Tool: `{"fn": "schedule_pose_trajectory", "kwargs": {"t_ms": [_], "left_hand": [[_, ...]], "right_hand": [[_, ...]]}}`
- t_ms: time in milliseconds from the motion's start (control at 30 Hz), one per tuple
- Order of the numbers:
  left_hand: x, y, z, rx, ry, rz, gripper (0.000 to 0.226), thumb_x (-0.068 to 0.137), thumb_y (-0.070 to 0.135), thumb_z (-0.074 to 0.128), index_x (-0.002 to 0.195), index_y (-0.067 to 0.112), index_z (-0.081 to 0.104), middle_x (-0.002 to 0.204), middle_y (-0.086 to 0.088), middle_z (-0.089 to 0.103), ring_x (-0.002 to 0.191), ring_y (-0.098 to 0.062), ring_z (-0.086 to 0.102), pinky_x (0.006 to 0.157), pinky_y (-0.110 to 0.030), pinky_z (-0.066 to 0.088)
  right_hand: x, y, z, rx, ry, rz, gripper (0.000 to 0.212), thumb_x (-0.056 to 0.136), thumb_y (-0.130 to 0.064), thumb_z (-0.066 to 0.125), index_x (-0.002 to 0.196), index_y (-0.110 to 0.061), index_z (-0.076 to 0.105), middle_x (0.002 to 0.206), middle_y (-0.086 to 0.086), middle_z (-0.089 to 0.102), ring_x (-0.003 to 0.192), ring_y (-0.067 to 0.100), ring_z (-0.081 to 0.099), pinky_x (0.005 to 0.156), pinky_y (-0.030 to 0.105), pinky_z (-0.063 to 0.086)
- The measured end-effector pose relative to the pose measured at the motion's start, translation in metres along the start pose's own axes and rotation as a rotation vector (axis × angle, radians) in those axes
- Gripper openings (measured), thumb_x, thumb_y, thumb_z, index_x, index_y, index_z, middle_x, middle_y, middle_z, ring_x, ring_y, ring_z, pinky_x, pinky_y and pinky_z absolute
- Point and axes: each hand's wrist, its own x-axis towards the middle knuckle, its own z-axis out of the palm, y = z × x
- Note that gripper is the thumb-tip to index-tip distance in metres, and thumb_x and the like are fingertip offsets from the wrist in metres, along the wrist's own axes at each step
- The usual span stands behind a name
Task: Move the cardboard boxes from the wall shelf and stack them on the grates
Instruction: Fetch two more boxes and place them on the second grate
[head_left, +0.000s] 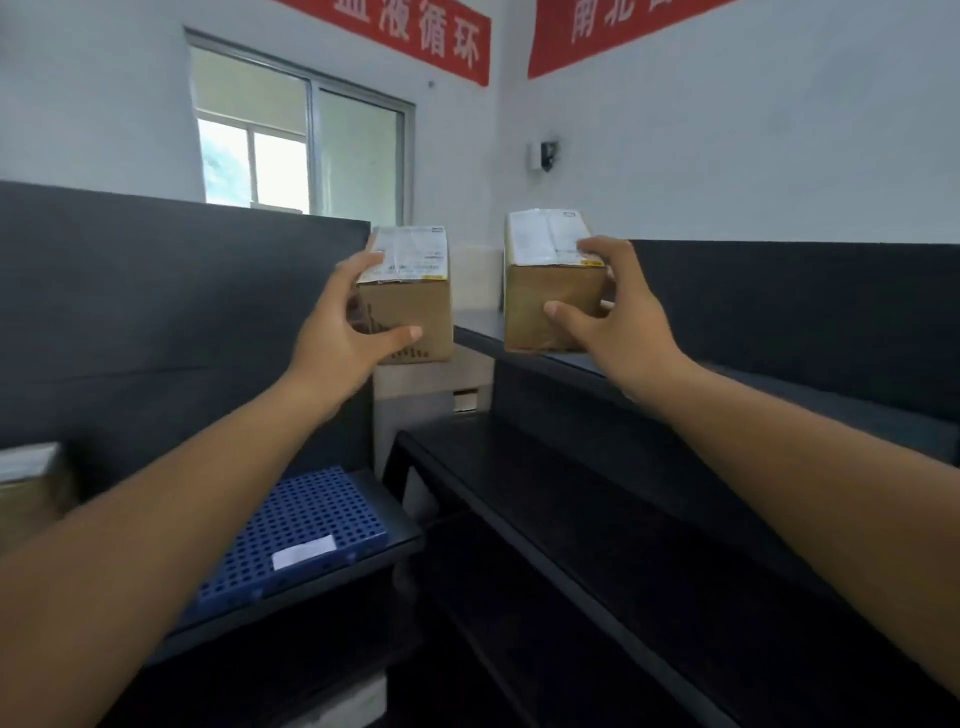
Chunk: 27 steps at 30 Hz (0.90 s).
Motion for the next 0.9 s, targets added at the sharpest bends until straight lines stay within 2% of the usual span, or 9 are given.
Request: {"fn": "schedule_pose_trajectory", "kwargs": {"t_ms": [67, 200, 300, 367, 500, 600, 667, 733, 900], "left_hand": [[-0.01, -0.024, -0.043, 0.054, 0.046, -0.026, 0.075, 0.074, 0.022, 0.085, 0.132, 0.048, 0.046, 0.134, 0.016, 0.048, 0.118, -0.003, 0.051, 0.095, -0.039, 0.053], [-0.03, -0.067, -0.113, 0.156, 0.119, -0.115, 0.077, 0.072, 0.022, 0.087, 0.128, 0.054, 0.047, 0.134, 0.015, 0.049, 0.117, -0.008, 0.054, 0.094, -0.041, 0.054], [-0.046, -0.098, -0.148, 0.207, 0.148, -0.191, 0.079, 0.07, 0.022, 0.088, 0.126, 0.059, 0.046, 0.132, 0.017, 0.052, 0.113, -0.002, 0.056, 0.092, -0.039, 0.055], [-0.057, -0.118, -0.164, 0.236, 0.172, -0.238, 0.08, 0.07, 0.023, 0.088, 0.127, 0.059, 0.045, 0.131, 0.018, 0.054, 0.113, -0.003, 0.056, 0.092, -0.038, 0.055], [-0.077, -0.158, -0.181, 0.252, 0.209, -0.342, 0.082, 0.07, 0.024, 0.088, 0.128, 0.061, 0.043, 0.121, 0.029, 0.051, 0.113, -0.003, 0.056, 0.091, -0.034, 0.054], [-0.087, -0.19, -0.183, 0.258, 0.222, -0.413, 0.082, 0.071, 0.022, 0.087, 0.128, 0.06, 0.044, 0.12, 0.025, 0.054, 0.11, 0.002, 0.055, 0.092, -0.038, 0.055], [-0.09, -0.211, -0.183, 0.271, 0.229, -0.456, 0.082, 0.072, 0.019, 0.087, 0.131, 0.056, 0.044, 0.123, 0.017, 0.056, 0.11, -0.002, 0.057, 0.093, -0.038, 0.055], [-0.093, -0.23, -0.18, 0.295, 0.234, -0.488, 0.082, 0.072, 0.018, 0.086, 0.133, 0.054, 0.044, 0.128, 0.01, 0.055, 0.112, -0.006, 0.057, 0.091, -0.032, 0.054], [-0.09, -0.285, -0.171, 0.331, 0.258, -0.571, 0.081, 0.074, 0.011, 0.085, 0.128, 0.057, 0.046, 0.125, 0.011, 0.056, 0.105, 0.003, 0.057, 0.076, -0.014, 0.054]], "right_hand": [[-0.002, 0.007, 0.044, 0.073, -0.019, 0.024, 0.056, 0.081, -0.023, 0.077, 0.121, -0.046, 0.044, 0.108, -0.024, 0.054, 0.09, -0.005, 0.061, 0.066, 0.017, 0.055], [-0.01, 0.022, 0.123, 0.194, -0.085, 0.065, 0.055, 0.082, -0.018, 0.077, 0.119, -0.046, 0.046, 0.11, -0.024, 0.053, 0.089, -0.017, 0.056, 0.062, 0.01, 0.05], [-0.017, 0.039, 0.173, 0.248, -0.151, 0.111, 0.056, 0.082, -0.017, 0.077, 0.122, -0.043, 0.047, 0.112, -0.02, 0.055, 0.093, -0.005, 0.06, 0.063, 0.011, 0.05], [-0.02, 0.051, 0.201, 0.277, -0.186, 0.132, 0.058, 0.082, -0.015, 0.076, 0.124, -0.041, 0.047, 0.115, -0.019, 0.054, 0.096, -0.004, 0.059, 0.064, 0.01, 0.049], [-0.022, 0.082, 0.247, 0.301, -0.254, 0.176, 0.059, 0.082, -0.014, 0.077, 0.12, -0.048, 0.046, 0.117, -0.024, 0.05, 0.099, -0.003, 0.058, 0.066, 0.011, 0.05], [-0.02, 0.114, 0.277, 0.323, -0.309, 0.225, 0.061, 0.082, -0.014, 0.076, 0.121, -0.049, 0.046, 0.116, -0.025, 0.051, 0.103, 0.003, 0.059, 0.067, 0.015, 0.053], [-0.019, 0.138, 0.296, 0.33, -0.343, 0.251, 0.062, 0.082, -0.014, 0.076, 0.122, -0.049, 0.045, 0.117, -0.026, 0.051, 0.104, 0.003, 0.059, 0.068, 0.014, 0.053], [-0.018, 0.162, 0.313, 0.339, -0.374, 0.275, 0.061, 0.082, -0.012, 0.076, 0.12, -0.05, 0.046, 0.117, -0.027, 0.05, 0.104, 0.001, 0.058, 0.069, 0.013, 0.052], [-0.013, 0.229, 0.358, 0.375, -0.46, 0.308, 0.063, 0.084, -0.011, 0.074, 0.111, -0.061, 0.046, 0.122, -0.02, 0.051, 0.101, -0.005, 0.059, 0.069, 0.018, 0.055]]}}
